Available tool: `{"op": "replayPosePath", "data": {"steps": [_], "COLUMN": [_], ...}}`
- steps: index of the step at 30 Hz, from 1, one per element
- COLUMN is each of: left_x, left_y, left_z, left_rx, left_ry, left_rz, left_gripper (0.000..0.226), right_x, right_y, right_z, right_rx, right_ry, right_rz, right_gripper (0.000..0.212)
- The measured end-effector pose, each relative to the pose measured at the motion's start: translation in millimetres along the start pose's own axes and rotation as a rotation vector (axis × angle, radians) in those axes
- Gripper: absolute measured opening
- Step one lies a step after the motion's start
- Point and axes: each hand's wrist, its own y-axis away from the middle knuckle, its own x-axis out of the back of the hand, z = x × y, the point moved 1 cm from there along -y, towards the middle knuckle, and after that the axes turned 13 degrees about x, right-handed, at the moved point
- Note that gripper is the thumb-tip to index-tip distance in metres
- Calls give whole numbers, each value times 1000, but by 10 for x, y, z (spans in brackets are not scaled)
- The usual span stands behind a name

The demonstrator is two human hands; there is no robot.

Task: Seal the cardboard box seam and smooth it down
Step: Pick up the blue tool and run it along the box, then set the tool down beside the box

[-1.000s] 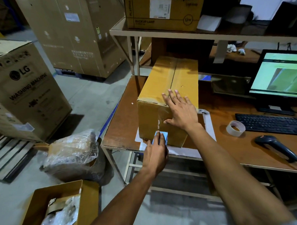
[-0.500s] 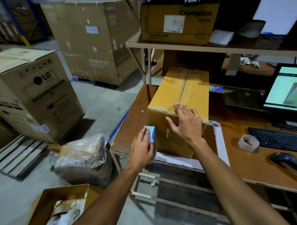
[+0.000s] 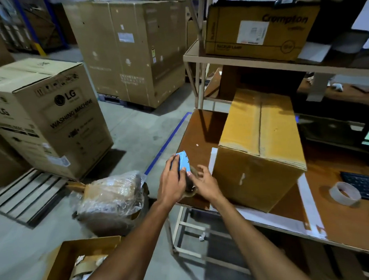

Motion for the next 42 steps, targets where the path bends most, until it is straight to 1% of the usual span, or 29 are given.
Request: {"op": "replayPosePath", "data": {"steps": [2,3,5,8,11,13,15,17,19,21,24,27,29,31,32,34,37,40,42], "left_x": [94,123,152,108,-2,-112,-216,-304,-378,-470,-556,-611,-702,-828,-909,-858,-784,-744,-678], "left_y": [-187,-267,-459,-676,-834,-942,-1055,-1156,-1238,-1322,-1376,-1375,-1377,-1393,-1417,-1395,-1411,-1492,-1534], "left_z": [-96,-141,-272,-433,-538,-592,-603,-548,-504,-514,-598,-664,-722,-819,-888,-862,-849,-881,-846], "left_rx": [-17,-22,-22,28,82,144,226,326,427,485,574,643,664,687,689,688,692,713,702], "left_ry": [3,12,49,179,321,402,504,610,653,621,532,458,425,397,379,356,391,473,521], "left_rz": [-26,-39,-78,-140,-190,-262,-338,-377,-394,-411,-417,-429,-481,-520,-514,-489,-489,-485,-462], "left_gripper": [58,58,57,56,55,54,51,48,45,41,31,30,32,35,32,27,26,34,30], "right_x": [-172,-213,-293,-370,-403,-403,-384,-348,-288,-225,-181,-229,-301,-377,-409,-468,-520,-493,-430], "right_y": [-146,-206,-322,-437,-565,-636,-708,-771,-830,-912,-987,-1009,-1024,-1033,-1040,-1058,-1112,-1163,-1155], "right_z": [-10,1,47,151,190,138,104,78,85,111,103,76,106,125,133,128,113,115,70], "right_rx": [-165,-204,-243,-281,-262,-248,-231,-188,-164,-148,-149,-149,-165,-185,-194,-200,-202,-208,-218], "right_ry": [-326,-441,-524,-616,-671,-606,-451,-258,-33,138,326,544,640,686,694,704,709,622,569], "right_rz": [-70,-67,-10,47,114,206,271,286,285,276,223,162,147,146,144,128,114,103,89], "right_gripper": [76,75,71,48,40,45,48,54,57,52,50,52,54,55,55,58,64,70,80]}}
